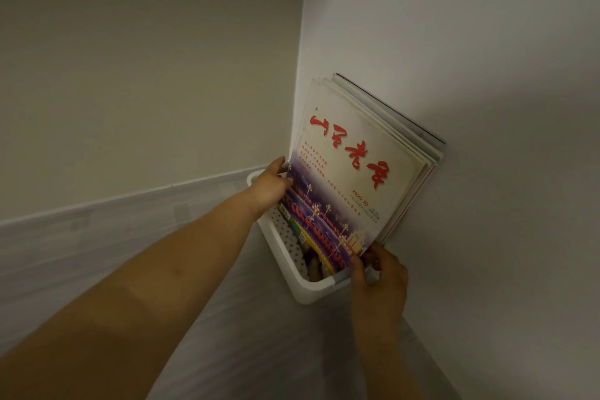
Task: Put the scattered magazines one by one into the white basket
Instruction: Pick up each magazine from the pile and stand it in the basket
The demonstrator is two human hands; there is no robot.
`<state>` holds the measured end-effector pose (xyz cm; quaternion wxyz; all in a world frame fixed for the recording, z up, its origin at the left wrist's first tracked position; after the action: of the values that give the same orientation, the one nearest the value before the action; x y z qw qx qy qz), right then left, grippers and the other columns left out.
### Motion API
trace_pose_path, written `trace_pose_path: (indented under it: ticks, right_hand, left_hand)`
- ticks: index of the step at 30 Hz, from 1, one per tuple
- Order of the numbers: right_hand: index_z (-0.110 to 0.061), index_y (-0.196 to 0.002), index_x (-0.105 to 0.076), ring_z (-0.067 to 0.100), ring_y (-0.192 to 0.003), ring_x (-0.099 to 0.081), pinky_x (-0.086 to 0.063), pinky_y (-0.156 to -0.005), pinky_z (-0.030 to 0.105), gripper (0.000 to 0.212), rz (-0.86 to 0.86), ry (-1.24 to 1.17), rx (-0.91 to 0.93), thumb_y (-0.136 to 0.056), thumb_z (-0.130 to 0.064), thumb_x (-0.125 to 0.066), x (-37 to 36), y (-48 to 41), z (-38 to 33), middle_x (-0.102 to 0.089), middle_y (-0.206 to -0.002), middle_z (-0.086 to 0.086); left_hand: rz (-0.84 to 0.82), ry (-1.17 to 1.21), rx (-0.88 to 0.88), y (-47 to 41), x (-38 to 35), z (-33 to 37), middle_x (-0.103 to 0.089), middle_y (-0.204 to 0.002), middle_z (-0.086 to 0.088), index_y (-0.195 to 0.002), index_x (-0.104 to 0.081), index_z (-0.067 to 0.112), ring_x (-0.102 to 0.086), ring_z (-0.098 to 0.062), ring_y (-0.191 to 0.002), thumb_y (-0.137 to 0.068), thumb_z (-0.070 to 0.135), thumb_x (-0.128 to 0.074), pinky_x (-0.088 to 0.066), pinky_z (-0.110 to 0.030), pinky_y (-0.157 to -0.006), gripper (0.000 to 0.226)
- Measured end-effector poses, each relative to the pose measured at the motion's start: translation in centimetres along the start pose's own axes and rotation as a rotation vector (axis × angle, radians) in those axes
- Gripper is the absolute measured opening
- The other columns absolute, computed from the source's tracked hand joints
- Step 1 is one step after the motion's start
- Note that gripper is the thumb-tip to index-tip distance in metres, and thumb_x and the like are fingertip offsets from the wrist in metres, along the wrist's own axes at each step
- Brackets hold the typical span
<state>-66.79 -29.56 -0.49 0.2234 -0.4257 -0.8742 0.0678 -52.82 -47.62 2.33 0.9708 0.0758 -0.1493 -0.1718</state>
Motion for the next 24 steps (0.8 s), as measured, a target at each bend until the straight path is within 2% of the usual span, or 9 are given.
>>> trace_pose_path:
  ticks: [2, 6, 9, 12, 14, 17, 22, 23, 24]
  right_hand:
    - [-0.012, -0.103, -0.063, 0.019, -0.09, -0.046, -0.035, -0.075, 0.027, 0.024, -0.021, -0.001, -0.013, -0.08, -0.007, -0.063, 0.1, 0.1, -0.1, -0.043, -0.078, -0.02]
    - [-0.011, -0.101, -0.064, 0.017, -0.082, -0.046, -0.03, -0.063, 0.013, 0.019, -0.053, 0.007, -0.007, -0.083, -0.007, -0.059, 0.3, -0.1, -0.9, -0.049, -0.085, 0.003]
    - [-0.006, -0.099, -0.065, 0.022, -0.083, -0.048, -0.033, -0.066, 0.023, 0.017, -0.077, 0.043, 0.052, -0.082, -0.005, -0.059, 0.1, -0.6, -1.9, -0.055, -0.087, 0.012]
    - [-0.001, -0.097, -0.066, 0.029, -0.085, -0.052, -0.034, -0.071, 0.028, 0.017, -0.07, 0.071, 0.077, -0.081, -0.002, -0.06, 0.4, -0.7, -1.9, -0.063, -0.09, 0.02]
    - [-0.001, -0.097, -0.065, 0.029, -0.085, -0.052, -0.035, -0.072, 0.029, 0.017, -0.051, 0.085, 0.082, -0.081, -0.001, -0.059, 0.9, -0.3, -1.7, -0.064, -0.09, 0.019]
    - [-0.003, -0.098, -0.063, 0.02, -0.085, -0.044, -0.033, -0.073, 0.029, 0.016, -0.042, 0.082, 0.071, -0.083, -0.002, -0.057, 1.6, 0.8, -2.0, -0.059, -0.089, 0.011]
    - [-0.003, -0.101, -0.062, 0.022, -0.086, -0.049, -0.032, -0.073, 0.023, 0.018, -0.107, 0.083, 0.062, -0.084, -0.003, -0.054, 0.3, 5.6, -3.9, -0.06, -0.097, 0.017]
    - [-0.002, -0.1, -0.062, 0.026, -0.088, -0.053, -0.031, -0.074, 0.022, 0.018, -0.128, 0.093, 0.084, -0.083, -0.001, -0.055, -0.3, 7.3, -4.5, -0.062, -0.098, 0.019]
    - [-0.001, -0.099, -0.063, 0.03, -0.092, -0.055, -0.032, -0.076, 0.022, 0.019, -0.162, 0.103, 0.112, -0.081, 0.001, -0.056, -1.1, 9.2, -5.1, -0.063, -0.099, 0.021]
  left_hand:
    - [-0.004, 0.0, -0.01, 0.8, 0.4, 0.0, -0.03, -0.149, -0.005, -0.143, -0.015, 0.015, -0.033, -0.022, -0.132, -0.091, 0.004, -0.041, -0.034, -0.024, -0.085, 0.059]
    - [-0.004, -0.043, -0.051, 2.3, 1.5, 0.1, -0.031, -0.149, -0.006, -0.141, -0.021, 0.012, -0.028, -0.021, -0.136, -0.091, 0.0, -0.039, -0.029, -0.02, -0.094, 0.055]
    - [0.041, -0.093, -0.074, 3.5, 2.9, -0.2, -0.034, -0.147, -0.01, -0.14, -0.026, 0.012, -0.03, -0.022, -0.136, -0.092, 0.0, -0.036, -0.029, -0.025, -0.102, 0.05]
    - [0.108, -0.152, -0.094, 5.4, 4.2, -1.0, -0.039, -0.143, -0.013, -0.136, -0.034, 0.01, -0.036, -0.024, -0.132, -0.092, 0.0, -0.035, -0.03, -0.027, -0.104, 0.045]
    - [0.143, -0.211, -0.111, 7.0, 5.0, -1.9, -0.042, -0.141, -0.013, -0.134, -0.039, 0.009, -0.039, -0.025, -0.13, -0.092, 0.001, -0.035, -0.03, -0.026, -0.104, 0.043]
    - [0.158, -0.269, -0.114, 9.8, 6.4, -3.7, -0.045, -0.139, -0.012, -0.131, -0.043, 0.008, -0.041, -0.024, -0.129, -0.093, 0.003, -0.037, -0.029, -0.027, -0.106, 0.04]
    - [0.15, -0.33, -0.089, 16.4, 10.4, -7.5, -0.049, -0.137, -0.007, -0.124, -0.051, 0.01, -0.045, -0.018, -0.125, -0.092, 0.007, -0.043, -0.029, -0.021, -0.104, 0.034]
    - [0.161, -0.352, -0.072, 17.9, 11.7, -8.8, -0.049, -0.137, -0.007, -0.123, -0.053, 0.012, -0.052, -0.014, -0.117, -0.092, 0.008, -0.044, -0.035, -0.017, -0.098, 0.033]
    - [0.18, -0.373, -0.046, 19.5, 13.1, -10.2, -0.049, -0.137, -0.006, -0.122, -0.054, 0.014, -0.06, -0.008, -0.101, -0.091, 0.009, -0.044, -0.042, -0.011, -0.087, 0.032]
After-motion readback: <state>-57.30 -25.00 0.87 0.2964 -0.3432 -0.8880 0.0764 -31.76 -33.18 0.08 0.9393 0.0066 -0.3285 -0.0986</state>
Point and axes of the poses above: each hand's wrist, its own y-axis away from the middle knuckle, its own x-axis out of the back of the hand, z = x × y, the point moved 7 cm from there along -y, towards the middle knuckle
